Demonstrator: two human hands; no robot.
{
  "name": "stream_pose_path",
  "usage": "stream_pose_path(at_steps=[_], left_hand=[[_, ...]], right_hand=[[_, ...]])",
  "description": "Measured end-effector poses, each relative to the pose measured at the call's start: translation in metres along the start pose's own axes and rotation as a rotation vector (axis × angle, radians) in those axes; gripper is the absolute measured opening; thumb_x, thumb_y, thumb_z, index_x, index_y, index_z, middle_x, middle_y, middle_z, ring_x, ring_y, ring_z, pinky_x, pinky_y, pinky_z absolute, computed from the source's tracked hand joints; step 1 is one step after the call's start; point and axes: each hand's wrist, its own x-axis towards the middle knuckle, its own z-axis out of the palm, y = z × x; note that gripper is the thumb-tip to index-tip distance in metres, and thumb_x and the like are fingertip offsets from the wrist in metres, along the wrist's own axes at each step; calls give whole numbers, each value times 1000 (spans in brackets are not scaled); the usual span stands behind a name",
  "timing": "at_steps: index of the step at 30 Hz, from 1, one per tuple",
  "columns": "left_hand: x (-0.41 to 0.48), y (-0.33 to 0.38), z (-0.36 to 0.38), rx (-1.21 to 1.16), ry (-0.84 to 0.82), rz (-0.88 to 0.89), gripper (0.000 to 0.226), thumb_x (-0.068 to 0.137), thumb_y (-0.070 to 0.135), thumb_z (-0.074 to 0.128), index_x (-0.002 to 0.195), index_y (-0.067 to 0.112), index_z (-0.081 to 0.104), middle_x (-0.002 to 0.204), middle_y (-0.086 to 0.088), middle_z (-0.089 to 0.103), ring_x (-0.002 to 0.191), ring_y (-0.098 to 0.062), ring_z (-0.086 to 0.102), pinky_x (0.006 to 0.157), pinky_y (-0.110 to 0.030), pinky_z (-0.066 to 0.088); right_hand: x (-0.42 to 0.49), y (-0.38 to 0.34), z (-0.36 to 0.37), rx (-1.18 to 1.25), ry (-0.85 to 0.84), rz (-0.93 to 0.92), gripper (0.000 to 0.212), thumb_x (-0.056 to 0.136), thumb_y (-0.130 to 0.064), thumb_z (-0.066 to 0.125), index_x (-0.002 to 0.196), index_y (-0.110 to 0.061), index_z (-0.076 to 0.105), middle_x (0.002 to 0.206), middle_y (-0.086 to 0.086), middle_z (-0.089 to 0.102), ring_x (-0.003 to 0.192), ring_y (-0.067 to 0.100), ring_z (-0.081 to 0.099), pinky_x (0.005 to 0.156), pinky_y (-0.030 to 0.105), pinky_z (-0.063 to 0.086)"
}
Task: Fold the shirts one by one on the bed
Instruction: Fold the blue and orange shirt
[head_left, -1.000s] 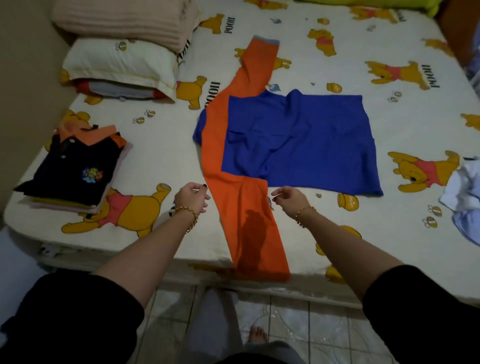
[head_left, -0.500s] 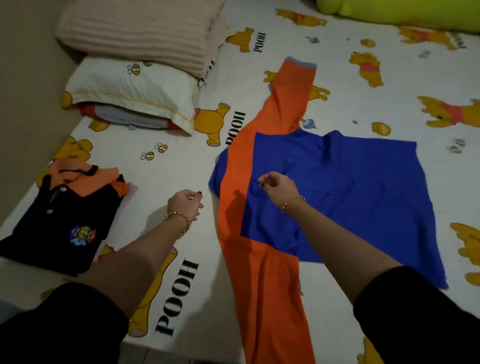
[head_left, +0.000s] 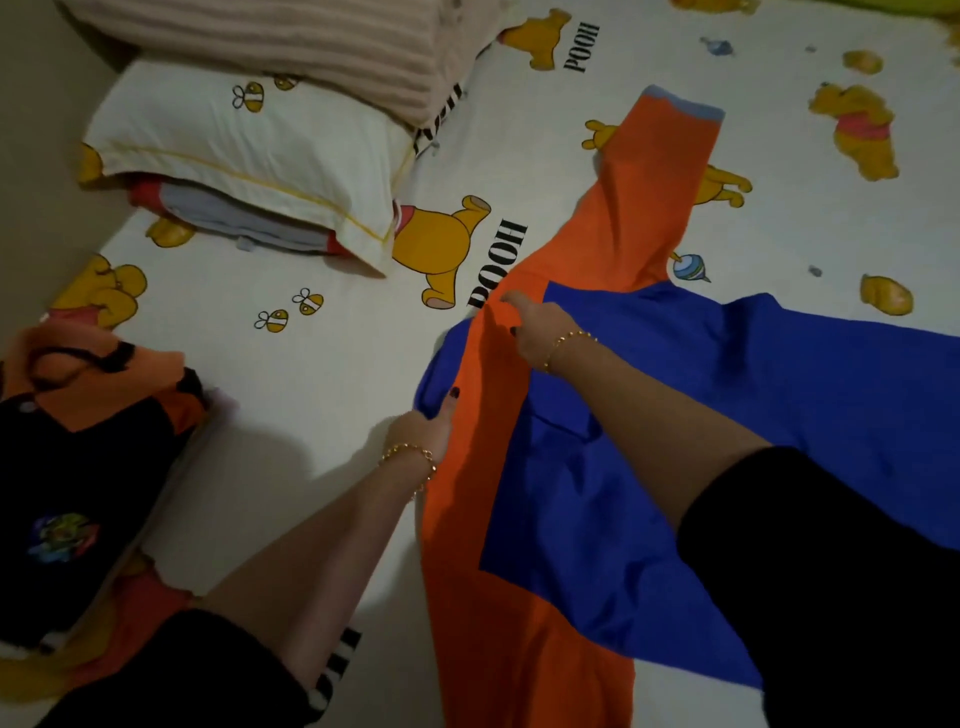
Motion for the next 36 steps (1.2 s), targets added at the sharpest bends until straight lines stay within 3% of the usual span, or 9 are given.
stream_pose_path(at_steps=[4,7,9,16,20,25,28,32,36], left_hand=[[12,-3,18,-286,181,100,27,100,25,40,112,3,50,66,-2,49,52,-14,45,48,-28,34],[12,-9,15,-277,373,219,37,100,21,39,136,14,35,70,-2,53,54,-18,51,49,-29,38],[12,-14,9,-236,433,271,43,100,24,39,142,17,29,70,0,54,55,-18,52,49,-29,37],[43,-43,-46,-108,589,240,35,100,29,39,128,8,38,68,5,48,64,-27,55,55,-32,37],[58,-69,-62,-44,546,97,37,93,37,53,115,10,41,89,-10,58,84,-33,60,66,-38,46],[37,-68,-51,162,615,344,31,81,22,69,104,8,52,101,-12,56,94,-30,54,79,-43,47],[11,-57,-31,319,536,454,22,83,21,64,102,14,54,102,-8,54,99,-27,51,84,-43,42],[-36,-48,14,322,327,681,16,83,23,61,96,16,54,97,-3,54,96,-26,53,81,-40,38],[-85,-53,62,525,53,908,42,78,58,44,98,22,52,94,5,49,92,-19,49,75,-34,32]], right_hand=[[36,-11,-10,-147,-93,-48,86,86,10,48,151,-32,11,85,10,49,61,19,48,47,31,42],[54,-24,-5,-329,-221,-46,60,91,-1,51,146,-16,33,108,14,58,85,26,60,60,30,45],[62,-31,2,-421,-187,-54,33,93,-7,51,126,-4,53,113,15,62,98,27,61,66,29,45],[85,-68,19,-20,222,-184,23,92,-1,46,112,-5,56,99,17,63,88,33,60,60,34,42],[76,-76,39,102,77,-141,44,93,-3,43,137,-11,41,108,21,62,91,35,59,63,34,42],[30,-41,49,108,38,-70,55,92,0,41,144,-16,34,120,17,57,103,32,56,82,40,49],[-13,-5,43,149,102,-15,48,93,-1,41,139,-13,41,127,16,54,112,32,53,89,40,47],[-94,56,47,200,185,55,32,92,-3,43,123,-7,54,114,16,56,105,32,53,84,39,48],[-197,113,69,134,185,94,24,87,-14,53,110,-10,55,101,10,54,100,30,50,82,39,45]])
